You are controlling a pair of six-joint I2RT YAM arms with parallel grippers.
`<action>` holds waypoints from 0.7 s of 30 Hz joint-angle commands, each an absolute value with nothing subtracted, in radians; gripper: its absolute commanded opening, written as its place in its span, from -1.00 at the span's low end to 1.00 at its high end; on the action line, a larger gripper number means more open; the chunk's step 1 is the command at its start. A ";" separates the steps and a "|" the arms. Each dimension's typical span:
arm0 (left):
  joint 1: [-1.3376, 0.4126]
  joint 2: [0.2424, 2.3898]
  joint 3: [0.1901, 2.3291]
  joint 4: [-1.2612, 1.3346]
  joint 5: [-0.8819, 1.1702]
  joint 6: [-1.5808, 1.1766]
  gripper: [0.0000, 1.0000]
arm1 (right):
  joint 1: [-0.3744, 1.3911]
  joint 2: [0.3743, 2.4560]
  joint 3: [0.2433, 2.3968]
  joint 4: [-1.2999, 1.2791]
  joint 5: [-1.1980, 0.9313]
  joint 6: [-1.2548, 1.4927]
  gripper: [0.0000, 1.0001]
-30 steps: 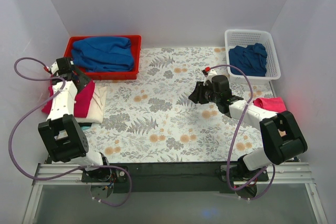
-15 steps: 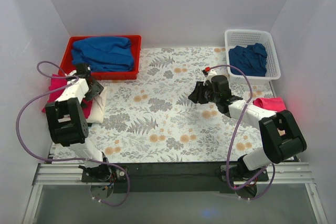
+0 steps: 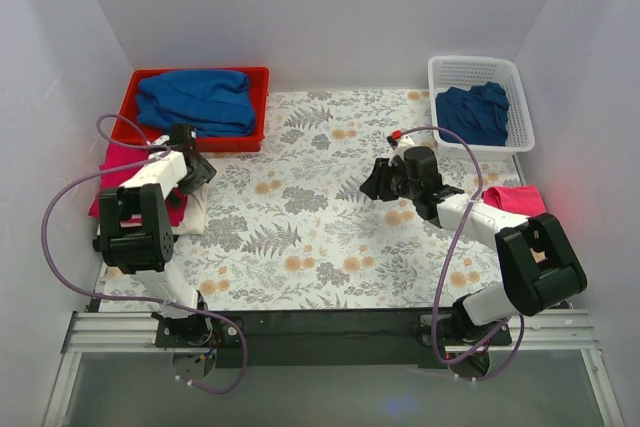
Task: Fold and stack the t-shirts
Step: Put the neatly folded tshirt into the corner of the board with the left arm
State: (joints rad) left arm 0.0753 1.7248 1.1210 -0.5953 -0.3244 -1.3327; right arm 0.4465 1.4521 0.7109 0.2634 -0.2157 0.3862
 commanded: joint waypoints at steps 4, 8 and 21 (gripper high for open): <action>0.049 1.499 1.146 -0.620 -0.409 -1.397 0.81 | 0.451 1.419 0.695 0.296 -0.218 0.376 -0.16; 0.040 1.358 1.155 -0.632 -0.407 -1.362 0.81 | 0.451 1.408 0.689 0.296 -0.212 0.376 -0.16; 0.031 1.098 0.907 -0.534 -0.193 -1.400 0.82 | 0.453 1.319 0.630 0.295 -0.198 0.377 -0.16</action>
